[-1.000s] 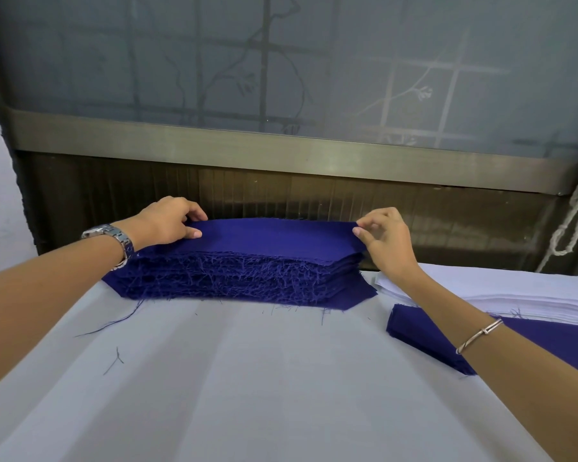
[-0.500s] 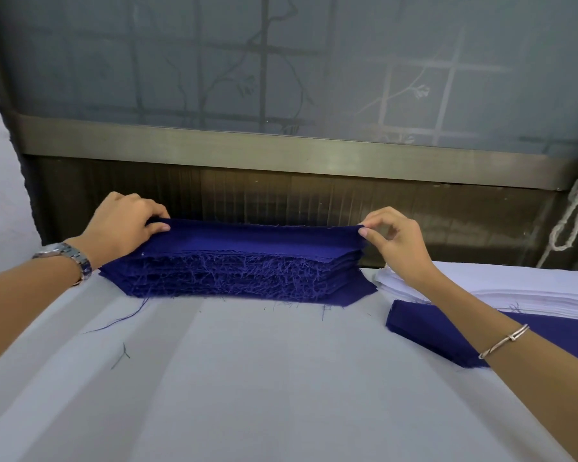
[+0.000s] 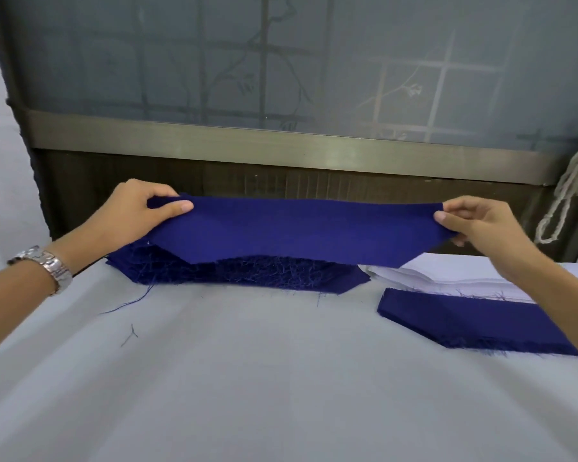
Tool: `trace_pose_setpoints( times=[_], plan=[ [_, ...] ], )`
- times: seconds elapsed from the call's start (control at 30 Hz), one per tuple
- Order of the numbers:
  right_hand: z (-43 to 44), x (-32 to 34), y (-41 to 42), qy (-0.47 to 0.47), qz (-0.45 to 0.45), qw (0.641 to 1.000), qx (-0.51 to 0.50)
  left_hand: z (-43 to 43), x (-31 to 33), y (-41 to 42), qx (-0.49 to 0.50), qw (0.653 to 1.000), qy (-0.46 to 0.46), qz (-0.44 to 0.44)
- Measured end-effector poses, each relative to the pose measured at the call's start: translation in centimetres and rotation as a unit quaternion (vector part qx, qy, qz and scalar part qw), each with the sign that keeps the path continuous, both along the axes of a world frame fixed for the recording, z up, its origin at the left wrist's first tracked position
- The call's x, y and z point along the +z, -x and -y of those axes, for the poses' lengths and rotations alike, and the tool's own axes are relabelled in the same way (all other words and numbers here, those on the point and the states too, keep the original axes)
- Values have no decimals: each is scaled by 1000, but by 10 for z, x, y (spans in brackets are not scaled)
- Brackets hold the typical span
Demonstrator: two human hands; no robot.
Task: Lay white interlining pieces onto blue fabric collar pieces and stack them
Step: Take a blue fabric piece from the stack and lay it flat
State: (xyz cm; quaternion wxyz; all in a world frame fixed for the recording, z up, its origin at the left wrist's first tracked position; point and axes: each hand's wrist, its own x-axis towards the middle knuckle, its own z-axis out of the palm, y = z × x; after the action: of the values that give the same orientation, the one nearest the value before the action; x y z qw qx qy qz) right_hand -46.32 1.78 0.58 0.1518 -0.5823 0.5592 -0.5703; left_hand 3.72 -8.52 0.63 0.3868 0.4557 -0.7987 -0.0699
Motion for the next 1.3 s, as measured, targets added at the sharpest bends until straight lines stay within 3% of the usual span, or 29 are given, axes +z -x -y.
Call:
trace_pose_setpoints(
  times=[0.13, 0.33, 0.57, 0.9, 1.13, 1.3],
  plan=[
    [-32, -13, 31, -79, -2, 997, -14, -17, -6, 19, -85, 980, -178, 16],
    [-66, -39, 71, -218, -49, 975, 10, -36, -38, 39, -109, 945, -304, 54],
    [-82, -60, 107, -377, -120, 915, 78, -53, -76, 43, -127, 926, -344, 85],
    [-88, -61, 80, -481, -216, 830, 182, -60, -85, 34, -106, 929, -325, 141],
    [-93, -55, 75, -507, -206, 821, 159, -65, -81, 36, -47, 935, -254, 243],
    [-95, -55, 76, -508, -197, 824, 151, -67, -80, 34, -37, 932, -263, 246]
  ],
)
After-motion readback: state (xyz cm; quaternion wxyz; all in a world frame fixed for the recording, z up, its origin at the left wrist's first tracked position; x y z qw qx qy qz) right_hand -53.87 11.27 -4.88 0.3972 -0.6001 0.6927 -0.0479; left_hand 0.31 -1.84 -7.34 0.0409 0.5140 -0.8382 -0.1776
